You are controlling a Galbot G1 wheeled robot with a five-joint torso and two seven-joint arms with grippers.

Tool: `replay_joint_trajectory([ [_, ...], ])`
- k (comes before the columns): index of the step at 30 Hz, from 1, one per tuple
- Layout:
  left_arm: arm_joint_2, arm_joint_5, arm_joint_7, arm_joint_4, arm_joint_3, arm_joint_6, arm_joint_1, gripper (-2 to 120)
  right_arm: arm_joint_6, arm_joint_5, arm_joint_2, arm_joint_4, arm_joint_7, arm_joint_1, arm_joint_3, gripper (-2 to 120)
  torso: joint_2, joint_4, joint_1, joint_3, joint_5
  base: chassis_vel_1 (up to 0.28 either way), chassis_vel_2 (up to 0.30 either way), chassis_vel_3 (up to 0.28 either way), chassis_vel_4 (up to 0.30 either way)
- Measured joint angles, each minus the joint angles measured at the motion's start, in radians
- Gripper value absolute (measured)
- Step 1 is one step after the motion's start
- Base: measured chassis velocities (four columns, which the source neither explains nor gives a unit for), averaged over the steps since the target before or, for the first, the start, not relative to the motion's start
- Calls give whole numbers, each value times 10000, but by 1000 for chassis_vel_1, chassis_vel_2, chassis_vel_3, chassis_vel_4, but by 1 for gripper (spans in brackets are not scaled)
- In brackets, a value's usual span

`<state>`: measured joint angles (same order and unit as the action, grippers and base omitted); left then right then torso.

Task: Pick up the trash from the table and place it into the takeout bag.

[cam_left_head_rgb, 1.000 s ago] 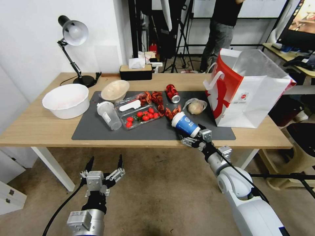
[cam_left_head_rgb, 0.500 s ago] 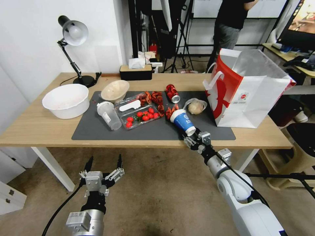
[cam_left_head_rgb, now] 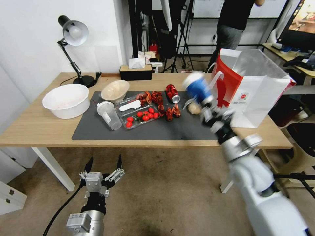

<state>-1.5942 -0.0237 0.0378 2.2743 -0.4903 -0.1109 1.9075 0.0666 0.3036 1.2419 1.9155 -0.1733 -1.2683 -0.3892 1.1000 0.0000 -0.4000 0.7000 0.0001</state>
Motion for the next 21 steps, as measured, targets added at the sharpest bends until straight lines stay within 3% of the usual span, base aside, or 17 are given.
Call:
replay_joint_trajectory([
  [5,6,2,7,-13,-7,-77,23,100,-120,1179,-401,1692,782,432,-457,3,0,0,1,0,-1,0,0,0,0],
  [11,46,-5,8,4,-66,-123,62,100,587,2601,-1256,2231,2268,1956,-1243,3,0,-1,0,0,0,0,0,0,0],
  [16,24,-12,8,10,-76,-169,101,100,1260,3645,-2107,1215,3465,3622,-1996,3,-1,1,0,0,1,0,0,0,0],
  [21,-1,-45,8,-15,-131,-215,109,100,1599,3915,-2542,-120,3890,4389,-2134,19,0,0,0,1,1,0,0,0,0],
])
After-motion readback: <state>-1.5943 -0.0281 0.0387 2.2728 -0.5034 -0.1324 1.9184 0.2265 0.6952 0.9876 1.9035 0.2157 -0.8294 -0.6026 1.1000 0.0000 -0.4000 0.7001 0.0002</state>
